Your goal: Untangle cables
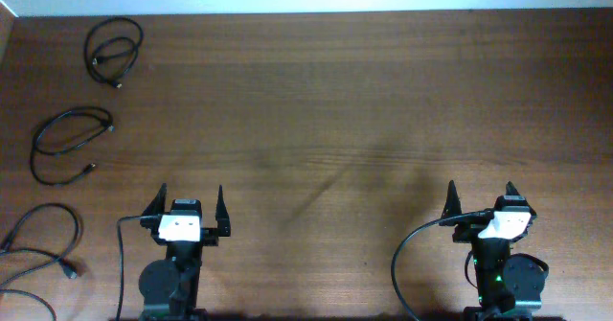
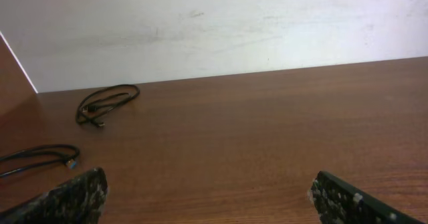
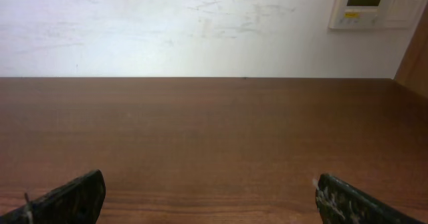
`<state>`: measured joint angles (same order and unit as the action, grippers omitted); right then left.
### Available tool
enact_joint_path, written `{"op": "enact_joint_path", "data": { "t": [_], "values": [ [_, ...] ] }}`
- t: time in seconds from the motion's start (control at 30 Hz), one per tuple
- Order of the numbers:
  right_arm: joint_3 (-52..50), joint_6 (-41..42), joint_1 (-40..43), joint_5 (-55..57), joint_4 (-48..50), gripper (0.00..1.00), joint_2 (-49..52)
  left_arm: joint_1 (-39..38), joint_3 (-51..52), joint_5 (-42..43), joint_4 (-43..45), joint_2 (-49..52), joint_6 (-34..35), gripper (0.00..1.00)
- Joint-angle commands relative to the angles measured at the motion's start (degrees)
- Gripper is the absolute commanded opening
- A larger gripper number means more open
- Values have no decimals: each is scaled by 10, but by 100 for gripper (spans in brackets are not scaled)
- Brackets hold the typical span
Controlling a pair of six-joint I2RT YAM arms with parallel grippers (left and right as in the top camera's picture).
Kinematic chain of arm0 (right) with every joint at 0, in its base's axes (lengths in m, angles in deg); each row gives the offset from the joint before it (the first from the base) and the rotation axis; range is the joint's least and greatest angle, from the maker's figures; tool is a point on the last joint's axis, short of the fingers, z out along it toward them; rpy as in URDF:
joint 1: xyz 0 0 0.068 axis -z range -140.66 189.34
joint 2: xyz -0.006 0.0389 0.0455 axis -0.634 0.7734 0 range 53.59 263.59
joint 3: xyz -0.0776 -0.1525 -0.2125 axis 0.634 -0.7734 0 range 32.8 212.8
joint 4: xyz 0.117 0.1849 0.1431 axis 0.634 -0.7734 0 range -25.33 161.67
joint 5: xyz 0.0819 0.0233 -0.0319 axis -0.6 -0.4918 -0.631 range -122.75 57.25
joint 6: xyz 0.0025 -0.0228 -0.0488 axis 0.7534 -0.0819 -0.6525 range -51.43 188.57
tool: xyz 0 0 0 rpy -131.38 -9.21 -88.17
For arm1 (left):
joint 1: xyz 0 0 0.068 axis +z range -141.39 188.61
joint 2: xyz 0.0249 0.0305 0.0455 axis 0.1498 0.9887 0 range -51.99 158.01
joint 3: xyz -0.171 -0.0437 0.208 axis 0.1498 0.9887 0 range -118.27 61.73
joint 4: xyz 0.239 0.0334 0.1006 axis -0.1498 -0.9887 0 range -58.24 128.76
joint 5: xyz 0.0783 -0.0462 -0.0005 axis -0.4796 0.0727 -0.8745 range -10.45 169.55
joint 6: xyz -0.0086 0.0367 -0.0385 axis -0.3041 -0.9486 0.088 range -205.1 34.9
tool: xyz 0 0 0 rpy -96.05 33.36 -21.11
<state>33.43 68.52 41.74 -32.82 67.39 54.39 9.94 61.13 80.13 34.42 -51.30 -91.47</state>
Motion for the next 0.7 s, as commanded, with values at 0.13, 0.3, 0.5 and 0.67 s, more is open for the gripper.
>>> {"op": "enact_joint_path", "data": {
  "t": [0.13, 0.3, 0.5, 0.67],
  "values": [
    [-3, -12, 3, -3, -5, 99, -6, 3, 1, -4, -5, -4, 3, 99],
    [-3, -25, 3, -3, -5, 99, -6, 3, 1, -4, -5, -4, 3, 99],
    [-3, -27, 3, 2, -4, 99, -6, 3, 1, -4, -5, -4, 3, 99],
    [-3, -27, 3, 2, -4, 99, -6, 3, 1, -4, -5, -4, 3, 99]
  ]
}}
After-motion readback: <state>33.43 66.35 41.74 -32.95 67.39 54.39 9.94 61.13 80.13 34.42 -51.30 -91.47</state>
